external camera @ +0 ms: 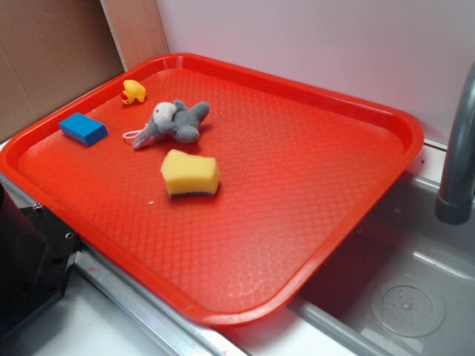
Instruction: Grab the blue block.
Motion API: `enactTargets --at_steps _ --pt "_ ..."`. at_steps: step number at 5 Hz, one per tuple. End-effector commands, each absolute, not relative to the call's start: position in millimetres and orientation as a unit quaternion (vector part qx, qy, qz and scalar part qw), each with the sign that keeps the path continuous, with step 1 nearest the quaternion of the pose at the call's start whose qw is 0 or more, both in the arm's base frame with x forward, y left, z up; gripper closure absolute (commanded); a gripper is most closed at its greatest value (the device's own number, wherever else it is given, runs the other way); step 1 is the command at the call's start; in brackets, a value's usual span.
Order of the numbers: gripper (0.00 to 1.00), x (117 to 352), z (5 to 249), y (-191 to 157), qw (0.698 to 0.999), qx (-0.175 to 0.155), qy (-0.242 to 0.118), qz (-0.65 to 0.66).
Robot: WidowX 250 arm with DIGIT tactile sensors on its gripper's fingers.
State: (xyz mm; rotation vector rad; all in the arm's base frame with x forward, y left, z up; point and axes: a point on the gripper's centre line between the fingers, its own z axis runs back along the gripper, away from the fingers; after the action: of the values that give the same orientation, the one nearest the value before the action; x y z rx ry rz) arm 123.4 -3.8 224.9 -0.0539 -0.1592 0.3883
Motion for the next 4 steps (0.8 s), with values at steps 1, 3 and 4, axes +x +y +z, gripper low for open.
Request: enactTargets --at_steps 1,3,4 --pt "0.0 133 199 31 0.894 -0.028 -0.118 0.432" --pt "0.0 143 148 75 0.797 -0.016 -0.126 0.59" --pt "0.0 154 117 97 0.764 0.031 -0.146 0.628"
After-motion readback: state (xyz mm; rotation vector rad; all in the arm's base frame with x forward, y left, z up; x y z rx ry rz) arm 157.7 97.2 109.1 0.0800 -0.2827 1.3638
